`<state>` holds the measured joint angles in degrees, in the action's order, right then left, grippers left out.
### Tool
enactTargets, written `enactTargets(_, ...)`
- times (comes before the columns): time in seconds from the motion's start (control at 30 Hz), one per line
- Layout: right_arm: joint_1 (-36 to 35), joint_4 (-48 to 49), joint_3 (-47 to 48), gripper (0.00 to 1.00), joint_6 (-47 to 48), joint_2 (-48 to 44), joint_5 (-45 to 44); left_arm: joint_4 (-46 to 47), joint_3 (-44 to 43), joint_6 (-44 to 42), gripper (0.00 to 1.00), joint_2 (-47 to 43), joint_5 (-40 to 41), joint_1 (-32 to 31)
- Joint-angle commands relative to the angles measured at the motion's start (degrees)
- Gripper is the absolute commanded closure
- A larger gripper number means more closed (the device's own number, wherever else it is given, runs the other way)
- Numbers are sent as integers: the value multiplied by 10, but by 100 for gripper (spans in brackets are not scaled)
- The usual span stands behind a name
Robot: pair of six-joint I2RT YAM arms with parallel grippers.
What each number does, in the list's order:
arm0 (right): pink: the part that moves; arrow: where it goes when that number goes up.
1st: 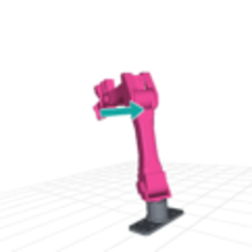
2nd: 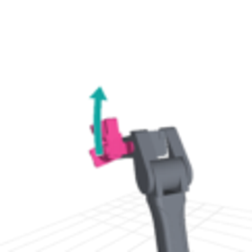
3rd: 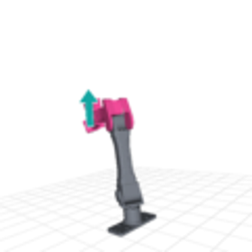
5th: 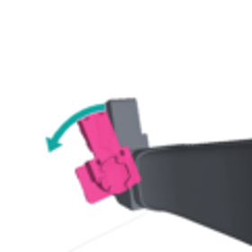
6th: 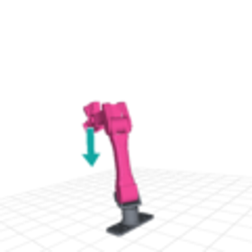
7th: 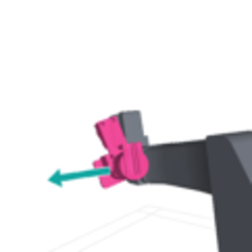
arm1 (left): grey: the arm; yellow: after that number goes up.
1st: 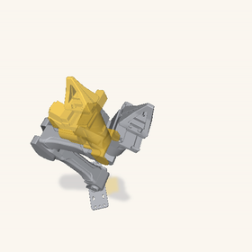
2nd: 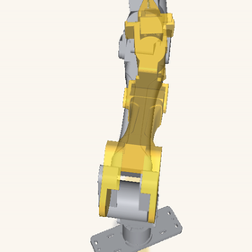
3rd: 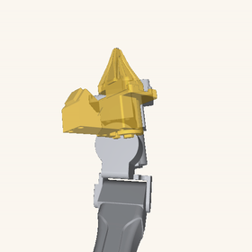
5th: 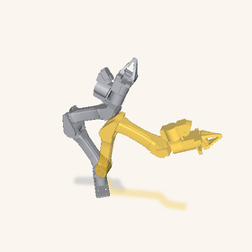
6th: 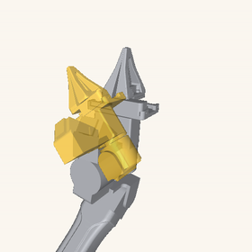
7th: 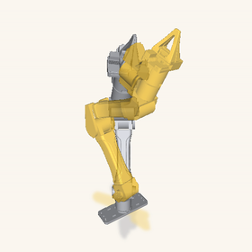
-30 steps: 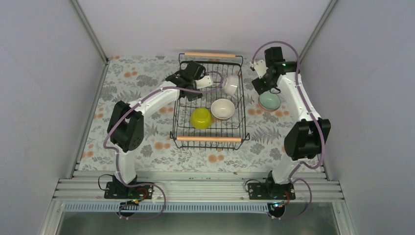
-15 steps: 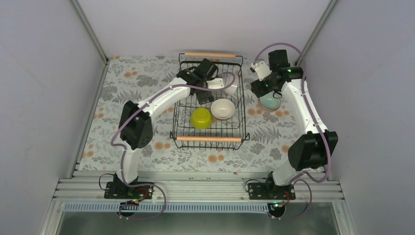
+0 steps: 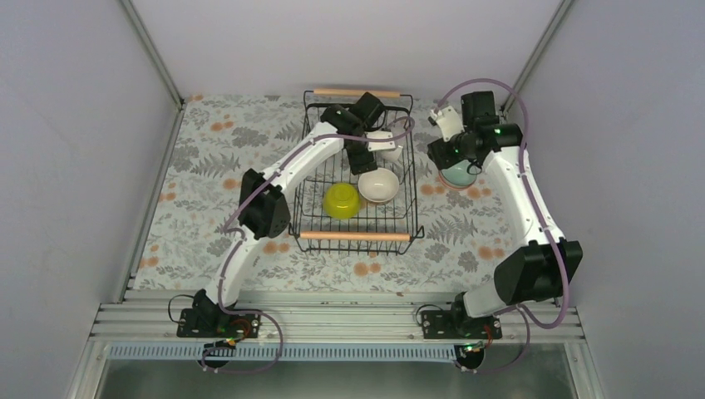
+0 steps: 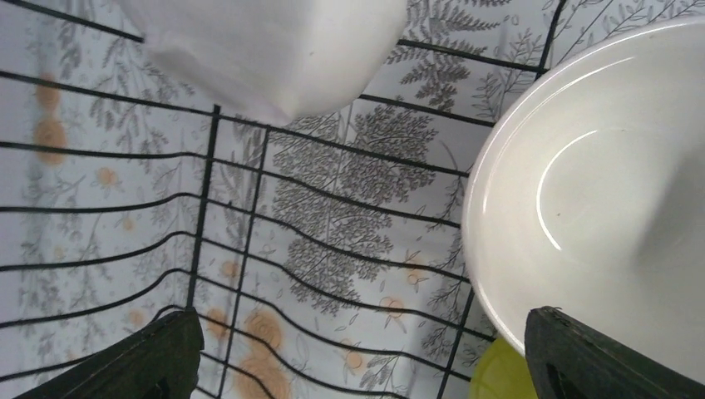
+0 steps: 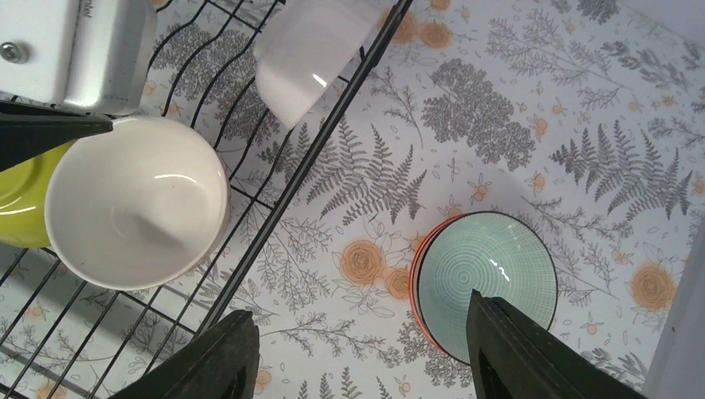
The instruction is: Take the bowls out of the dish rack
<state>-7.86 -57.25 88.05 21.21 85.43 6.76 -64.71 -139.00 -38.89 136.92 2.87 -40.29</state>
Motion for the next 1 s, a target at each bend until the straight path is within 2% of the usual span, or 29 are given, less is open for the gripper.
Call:
enactTargets(0.0, -4, 14, -14, 39, -8, -11, -8, -85, -57, 8, 4, 41, -39, -3)
enactTargets(0.23, -4, 14, -15, 39, -9, -14, -8, -71, -24, 4, 9, 39, -33, -10)
enactTargets(0.63, -4, 24, -37, 40, -7, -17, -15, -77, -42, -8, 13, 89, -64, -9)
enactTargets(0.73, -5, 26, -41, 40, -7, -19, -10, -74, -58, -11, 21, 102, -63, -9)
enactTargets(0.87, -4, 29, -51, 40, -7, -18, -8, -75, -60, -14, 41, 101, -73, -10)
enactTargets(0.97, -5, 34, -58, 40, -6, -18, -8, -79, -54, -12, 48, 93, -77, -11)
